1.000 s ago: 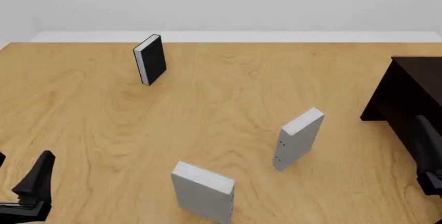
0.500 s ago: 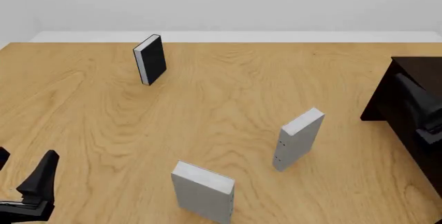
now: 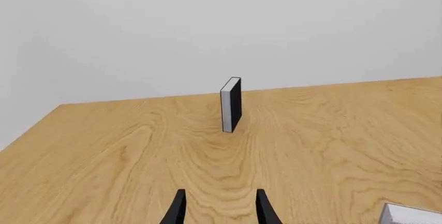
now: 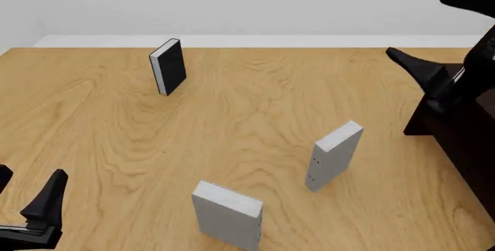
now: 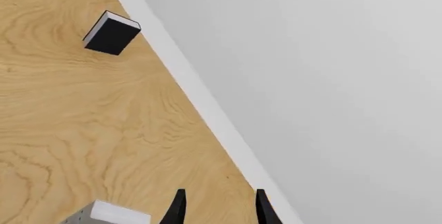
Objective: Pick up the book on the right and place it on the cabinet shelf.
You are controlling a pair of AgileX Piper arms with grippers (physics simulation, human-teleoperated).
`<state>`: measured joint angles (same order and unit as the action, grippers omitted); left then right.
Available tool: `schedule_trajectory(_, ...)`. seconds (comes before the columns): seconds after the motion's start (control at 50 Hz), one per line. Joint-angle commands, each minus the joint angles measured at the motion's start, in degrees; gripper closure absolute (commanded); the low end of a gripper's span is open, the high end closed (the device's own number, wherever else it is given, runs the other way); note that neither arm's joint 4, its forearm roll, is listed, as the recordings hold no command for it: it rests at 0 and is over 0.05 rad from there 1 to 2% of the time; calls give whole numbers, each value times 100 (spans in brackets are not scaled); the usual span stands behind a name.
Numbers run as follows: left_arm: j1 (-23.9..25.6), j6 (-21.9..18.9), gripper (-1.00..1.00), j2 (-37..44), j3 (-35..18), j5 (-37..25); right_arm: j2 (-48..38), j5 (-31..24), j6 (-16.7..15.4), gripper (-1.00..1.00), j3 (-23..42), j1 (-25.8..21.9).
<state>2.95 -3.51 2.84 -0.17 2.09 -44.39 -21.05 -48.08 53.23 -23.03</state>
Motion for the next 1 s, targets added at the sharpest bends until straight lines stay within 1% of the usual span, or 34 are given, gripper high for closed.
schedule_trajectory(0.02,24,-26,-100,-50,-3,-56,-789,-332,-633,-100,731,-314)
schedule_trajectory(0.06,15,-23,-100,-81,-5,-84,-890,-422,-734,-100,801,-354)
schedule_trajectory(0.12,23,-36,-100,-109,-7,-119,-989,-501,-782,-100,918,-377)
schedule_trajectory(0.14,19,-38,-100,-114,-9,-127,-1045,-607,-913,-100,937,-428)
schedule_trajectory(0.16,12,-37,-100,-110,-10,-127,-1068,-625,-969,-100,959,-430)
schedule_trajectory(0.2,11,-44,-100,-118,-12,-137,-1151,-836,-1135,-100,1020,-508)
schedule_trajectory(0.22,11,-45,-100,-115,-13,-137,-1197,-889,-1121,-100,1109,-484)
schedule_trajectory(0.24,15,-44,-100,-108,-13,-134,-1282,-1051,-1155,-100,1240,-527)
schedule_trajectory(0.28,15,-46,-100,-101,-20,-127,-1378,-1176,-1233,-100,1420,-506)
schedule_trajectory(0.3,11,-33,-100,-86,-24,-117,-1421,-1266,-1345,-100,1479,-530)
schedule_trajectory(0.42,9,-33,-100,-60,-25,-92,-1698,-1666,-1677,-100,2027,-537)
schedule_trajectory(0.46,21,-37,-100,-51,-28,-80,-1754,-1765,-1937,-100,2056,-549)
schedule_trajectory(0.5,25,-35,-100,-40,-30,-67,-1744,-1890,-2214,-100,1944,-595)
schedule_trajectory(0.54,22,-37,-100,-33,-33,-60,-1768,-1971,-2318,-100,1965,-626)
schedule_trajectory(0.56,25,-34,-100,-34,-40,-72,-1804,-1977,-2427,-100,2004,-593)
schedule_trajectory(0.62,36,-36,-100,-52,-34,-92,-1928,-2111,-2588,-100,2165,-535)
schedule_trajectory(0.66,35,-41,-100,-32,-33,-77,-2036,-2253,-2610,-100,2378,-521)
schedule_trajectory(0.7,30,-34,-100,-22,-42,-70,-2075,-2416,-2817,-100,2448,-543)
schedule_trajectory(0.74,37,-37,-100,-18,-39,-62,-2195,-2561,-2772,-100,2699,-558)
schedule_trajectory(0.8,38,-29,-100,-2,-35,-48,-2344,-2828,-2797,-100,2986,-631)
schedule_trajectory(0.88,63,-32,-100,-18,-34,-66,-2454,-3095,-3070,-100,3087,-670)
schedule_trajectory(0.92,71,-49,-100,-21,-30,-67,-2595,-3224,-3015,-100,3331,-698)
schedule_trajectory(0.96,70,-42,-100,-25,-32,-76,-2701,-3285,-3043,-100,3484,-684)
schedule_trajectory(1.0,69,-53,-100,-32,-32,-86,-2773,-3414,-3151,-100,3529,-660)
